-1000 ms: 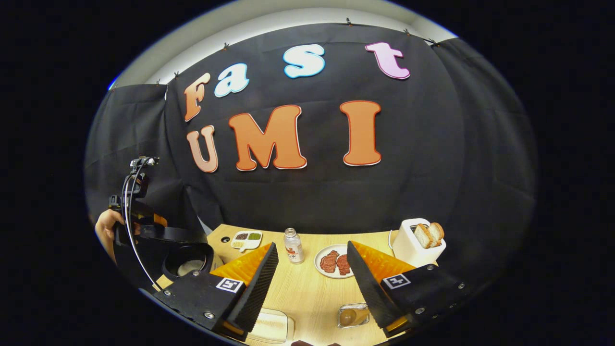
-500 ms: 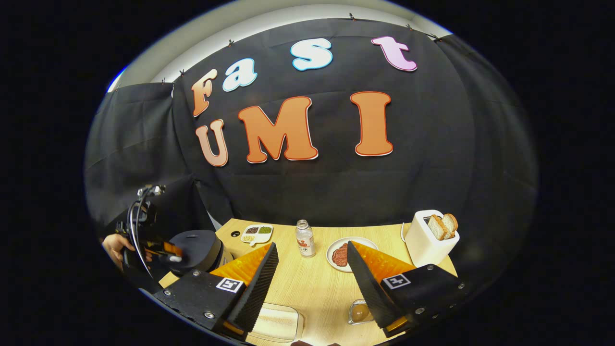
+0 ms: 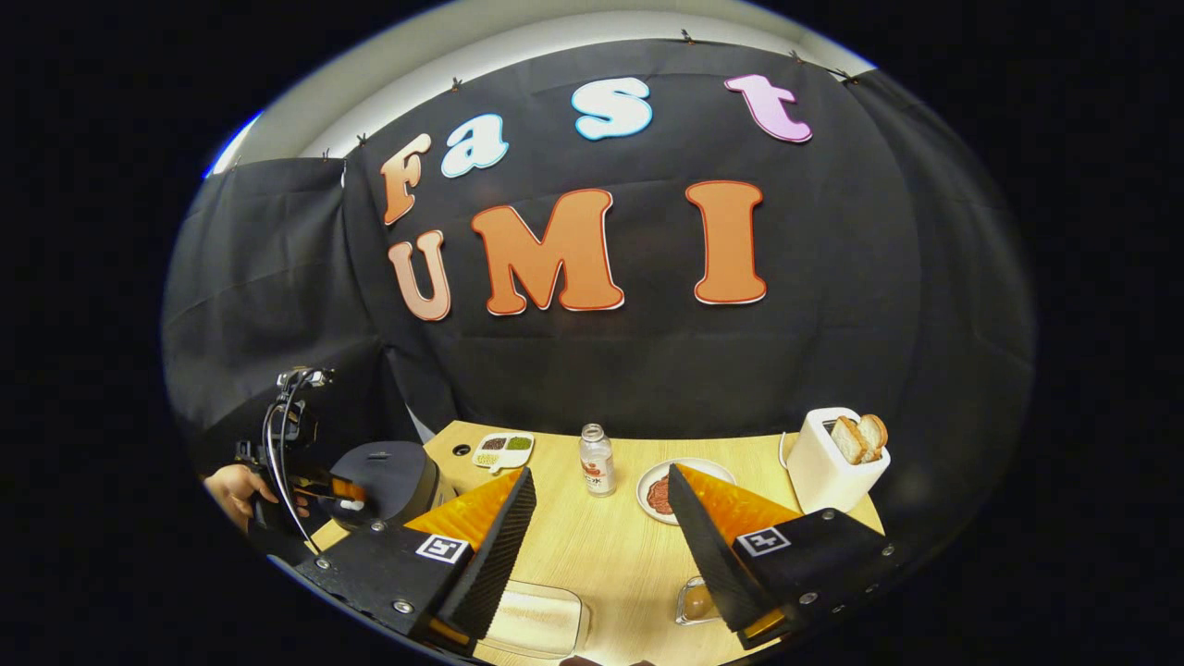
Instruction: Close the left gripper, press the button to open the rice cooker; take a wooden spoon from the chopstick holder with the right hand, scoop a spoonful of rice and pour it into the rice cooker, then put the wooden spoon back into the chopstick holder.
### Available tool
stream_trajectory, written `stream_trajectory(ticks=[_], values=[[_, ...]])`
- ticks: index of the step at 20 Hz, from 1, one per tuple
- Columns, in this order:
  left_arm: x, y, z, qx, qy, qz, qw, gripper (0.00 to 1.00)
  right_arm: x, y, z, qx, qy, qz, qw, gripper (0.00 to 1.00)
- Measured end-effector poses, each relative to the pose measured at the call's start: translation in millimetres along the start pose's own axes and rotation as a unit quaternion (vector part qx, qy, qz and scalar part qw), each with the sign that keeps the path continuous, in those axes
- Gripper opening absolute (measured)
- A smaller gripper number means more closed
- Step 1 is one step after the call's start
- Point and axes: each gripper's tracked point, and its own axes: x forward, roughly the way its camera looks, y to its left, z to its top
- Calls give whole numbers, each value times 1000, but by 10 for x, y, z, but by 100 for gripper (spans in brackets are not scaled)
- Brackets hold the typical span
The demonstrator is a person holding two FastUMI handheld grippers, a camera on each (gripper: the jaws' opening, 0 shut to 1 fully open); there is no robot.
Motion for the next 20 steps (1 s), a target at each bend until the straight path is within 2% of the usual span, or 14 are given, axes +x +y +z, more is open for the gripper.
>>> stream_trajectory(ticks=[2,3,4,5,7,10,12,13,17,18,20], values=[[-99,-75,71,-7,-27,-19,999,93,-7,45,84,-7,-12,-1,1000,90],[-180,-101,174,-4,-54,-24,998,97,-25,69,135,-9,-21,-2,1000,90],[-323,-130,297,1,-83,-31,996,97,-32,102,195,-12,-30,-3,999,90],[-468,-207,433,8,-115,-42,992,94,-52,119,238,-16,-38,-5,999,90],[-875,-316,614,17,-175,-68,982,93,-90,178,317,-29,-53,-11,998,90],[-1471,-450,820,33,-264,-104,958,93,-187,339,466,-44,-79,-13,996,90],[-1839,-506,930,48,-325,-118,937,92,-229,428,589,-63,-102,-19,993,90],[-2012,-512,952,52,-350,-120,928,96,-253,443,627,-74,-111,-23,991,90],[-2474,-608,913,58,-420,-149,893,94,-408,533,838,-89,-151,-32,984,90],[-2564,-607,912,57,-442,-155,882,94,-427,531,882,-89,-164,-34,982,90],[-2639,-633,851,57,-461,-167,870,92,-476,554,919,-91,-182,-37,978,89]])
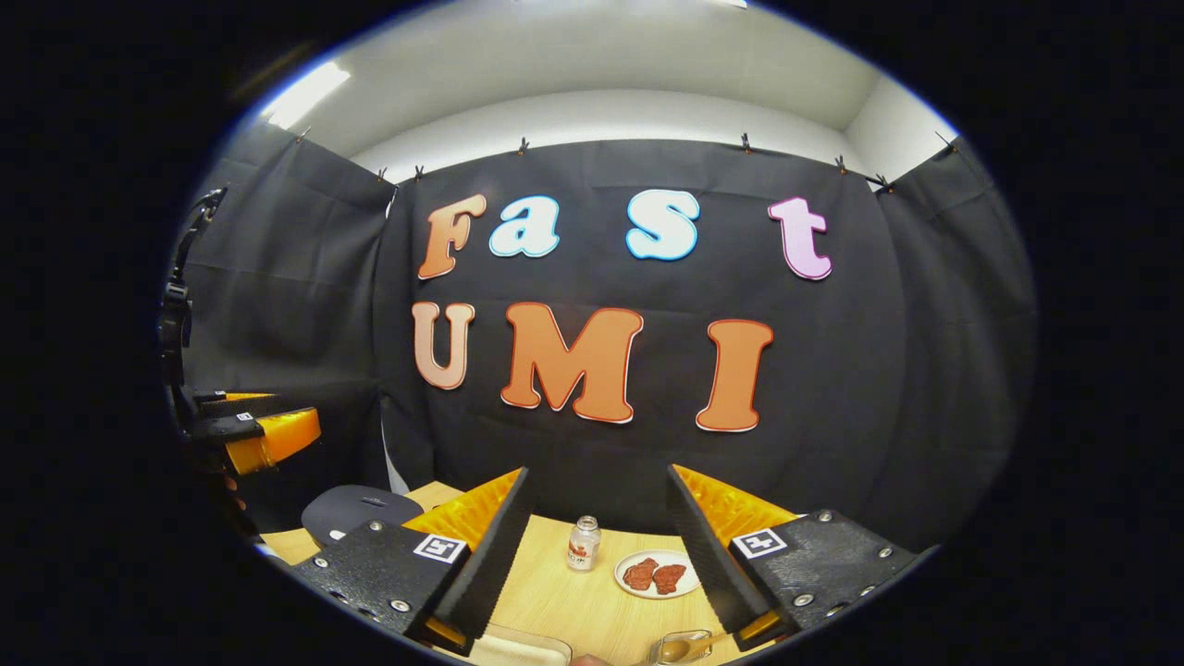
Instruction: Close the left gripper, press the button to open the rice cooker; take a wooden spoon from the chopstick holder with the right hand, scoop a spoonful of rice and pour it into the rice cooker, then put the wooden spoon back into the chopstick holder.
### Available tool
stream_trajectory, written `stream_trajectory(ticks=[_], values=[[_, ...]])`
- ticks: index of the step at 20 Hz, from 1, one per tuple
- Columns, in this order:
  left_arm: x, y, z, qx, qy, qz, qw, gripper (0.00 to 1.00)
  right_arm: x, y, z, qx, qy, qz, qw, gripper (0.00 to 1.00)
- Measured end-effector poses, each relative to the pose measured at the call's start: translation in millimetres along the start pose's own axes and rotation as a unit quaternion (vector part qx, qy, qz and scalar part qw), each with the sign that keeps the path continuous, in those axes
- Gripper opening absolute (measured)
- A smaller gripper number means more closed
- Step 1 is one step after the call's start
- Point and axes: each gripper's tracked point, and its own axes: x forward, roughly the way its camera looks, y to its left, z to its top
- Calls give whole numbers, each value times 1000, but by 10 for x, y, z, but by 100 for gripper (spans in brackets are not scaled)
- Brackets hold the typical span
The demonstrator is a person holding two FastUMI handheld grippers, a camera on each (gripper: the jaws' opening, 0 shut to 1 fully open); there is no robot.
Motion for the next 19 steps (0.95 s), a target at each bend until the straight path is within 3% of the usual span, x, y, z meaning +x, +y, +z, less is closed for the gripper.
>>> stream_trajectory(ticks=[3,6,8,19], values=[[-164,-129,82,-7,-26,-19,999,95,-61,-39,23,-6,-9,-6,1000,85],[-269,-208,216,1,-57,-26,998,97,-90,-42,61,2,-15,-6,1000,93],[-303,-352,246,-7,-69,-43,997,99,-101,-49,103,6,-21,-5,1000,93],[-434,-754,169,4,-68,-70,995,99,-209,-267,11,14,-28,-14,999,91]])
